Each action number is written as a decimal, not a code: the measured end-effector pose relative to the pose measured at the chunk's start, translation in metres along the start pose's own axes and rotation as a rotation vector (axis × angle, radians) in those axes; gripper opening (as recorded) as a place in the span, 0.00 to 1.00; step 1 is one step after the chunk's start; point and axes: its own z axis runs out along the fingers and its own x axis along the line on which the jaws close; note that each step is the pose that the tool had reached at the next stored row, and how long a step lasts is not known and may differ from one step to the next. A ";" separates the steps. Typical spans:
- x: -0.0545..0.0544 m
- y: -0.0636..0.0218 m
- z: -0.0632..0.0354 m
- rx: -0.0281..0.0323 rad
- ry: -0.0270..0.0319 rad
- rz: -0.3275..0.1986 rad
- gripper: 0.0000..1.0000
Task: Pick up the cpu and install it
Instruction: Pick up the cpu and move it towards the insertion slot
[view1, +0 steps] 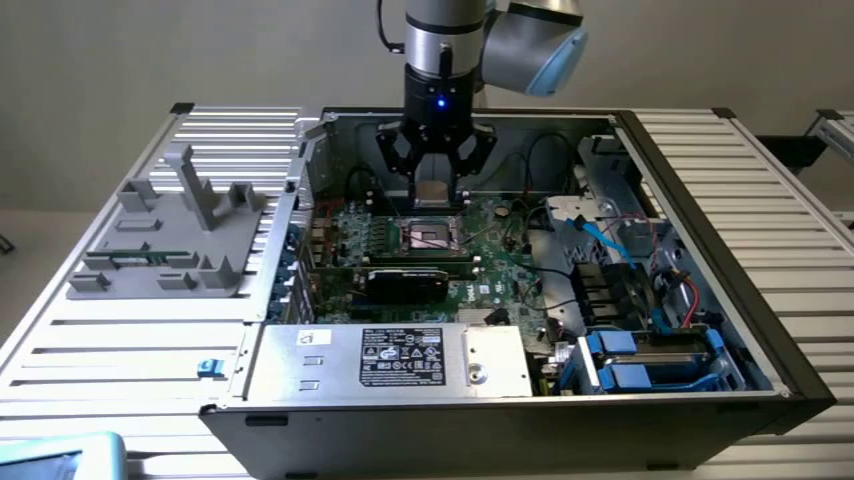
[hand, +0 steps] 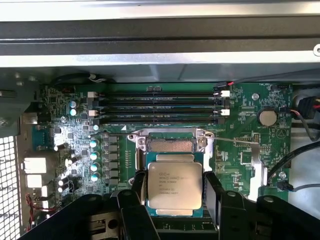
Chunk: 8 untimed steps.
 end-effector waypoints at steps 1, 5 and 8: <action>0.000 0.0004 0.0003 0.0000 -0.0001 -0.001 0.56; 0.001 0.0011 0.0014 -0.0007 -0.0001 -0.008 0.56; 0.001 0.0012 0.0020 -0.0033 0.0000 -0.018 0.56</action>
